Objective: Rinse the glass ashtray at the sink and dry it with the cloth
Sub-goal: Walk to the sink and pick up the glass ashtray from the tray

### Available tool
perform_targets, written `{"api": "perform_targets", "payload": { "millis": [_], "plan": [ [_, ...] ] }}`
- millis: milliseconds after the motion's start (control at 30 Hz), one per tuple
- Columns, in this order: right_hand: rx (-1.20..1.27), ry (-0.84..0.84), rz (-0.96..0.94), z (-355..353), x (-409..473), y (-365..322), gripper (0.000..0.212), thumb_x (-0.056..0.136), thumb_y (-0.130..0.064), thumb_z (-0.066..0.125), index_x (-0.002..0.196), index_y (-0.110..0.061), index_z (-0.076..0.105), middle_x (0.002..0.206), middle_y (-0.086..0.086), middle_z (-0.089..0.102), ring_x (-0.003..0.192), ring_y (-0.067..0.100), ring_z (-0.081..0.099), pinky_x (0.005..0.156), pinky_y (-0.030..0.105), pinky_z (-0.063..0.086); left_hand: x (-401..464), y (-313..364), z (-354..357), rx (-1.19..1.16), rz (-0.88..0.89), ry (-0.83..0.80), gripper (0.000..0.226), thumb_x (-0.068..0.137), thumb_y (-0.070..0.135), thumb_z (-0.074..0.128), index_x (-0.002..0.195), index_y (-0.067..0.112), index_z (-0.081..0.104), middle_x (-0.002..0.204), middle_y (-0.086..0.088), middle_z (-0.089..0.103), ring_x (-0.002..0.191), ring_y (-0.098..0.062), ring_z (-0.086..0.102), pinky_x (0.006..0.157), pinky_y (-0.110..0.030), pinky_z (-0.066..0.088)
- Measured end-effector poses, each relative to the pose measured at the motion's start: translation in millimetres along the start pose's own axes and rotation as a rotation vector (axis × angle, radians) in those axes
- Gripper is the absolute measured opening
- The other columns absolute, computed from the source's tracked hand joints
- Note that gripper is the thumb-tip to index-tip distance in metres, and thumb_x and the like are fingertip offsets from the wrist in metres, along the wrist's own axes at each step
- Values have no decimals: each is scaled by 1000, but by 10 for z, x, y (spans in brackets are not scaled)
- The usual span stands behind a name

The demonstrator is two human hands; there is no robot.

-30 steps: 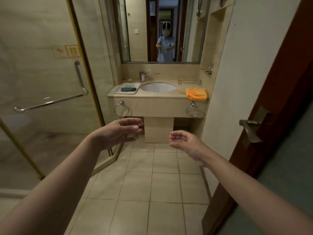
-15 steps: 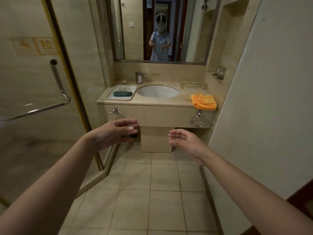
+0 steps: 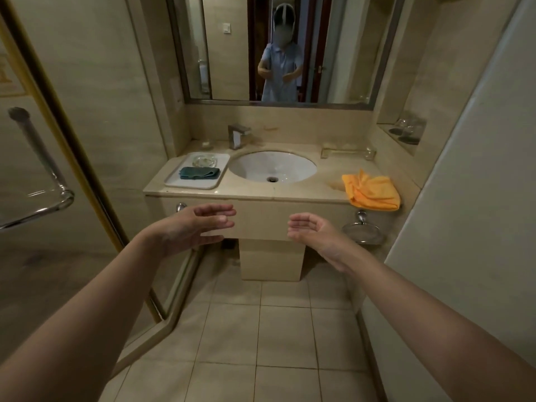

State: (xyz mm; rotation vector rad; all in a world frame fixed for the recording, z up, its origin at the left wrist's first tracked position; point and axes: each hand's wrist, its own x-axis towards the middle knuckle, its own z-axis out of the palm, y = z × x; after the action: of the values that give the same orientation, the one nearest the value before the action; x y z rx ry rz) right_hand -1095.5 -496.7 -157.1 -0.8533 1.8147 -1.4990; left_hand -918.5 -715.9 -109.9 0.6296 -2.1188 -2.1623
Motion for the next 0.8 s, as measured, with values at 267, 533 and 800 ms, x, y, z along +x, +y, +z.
{"api": "perform_targets", "payload": {
  "millis": [267, 533, 800],
  "plan": [
    [-13, -39, 24, -43, 1122, 15, 34, 72, -25, 77, 100, -33, 60, 106, -11, 66, 100, 3, 63, 94, 26, 49, 961, 81, -602, -45, -23, -10, 45, 69, 16, 68, 113, 23, 60, 114, 9, 69, 102, -8, 66, 78, -28, 51],
    [24, 11, 47, 106, 2410, -58, 30, 78, -18, 73, 101, -32, 59, 112, -6, 62, 104, 8, 60, 90, 25, 50, 2048, 278, -1457, -57, -32, -31, 44, 68, 18, 68, 112, 23, 60, 115, 8, 68, 103, -10, 66, 80, -30, 50],
    [36, -33, 89, 247, 3484, 34, 28, 79, -20, 72, 99, -35, 59, 110, -11, 63, 97, 1, 62, 82, 21, 50, 2819, 191, -2155, -39, -101, 14, 34, 81, 5, 61, 112, 19, 60, 111, 8, 69, 100, -10, 67, 78, -28, 52]
  ]
}}
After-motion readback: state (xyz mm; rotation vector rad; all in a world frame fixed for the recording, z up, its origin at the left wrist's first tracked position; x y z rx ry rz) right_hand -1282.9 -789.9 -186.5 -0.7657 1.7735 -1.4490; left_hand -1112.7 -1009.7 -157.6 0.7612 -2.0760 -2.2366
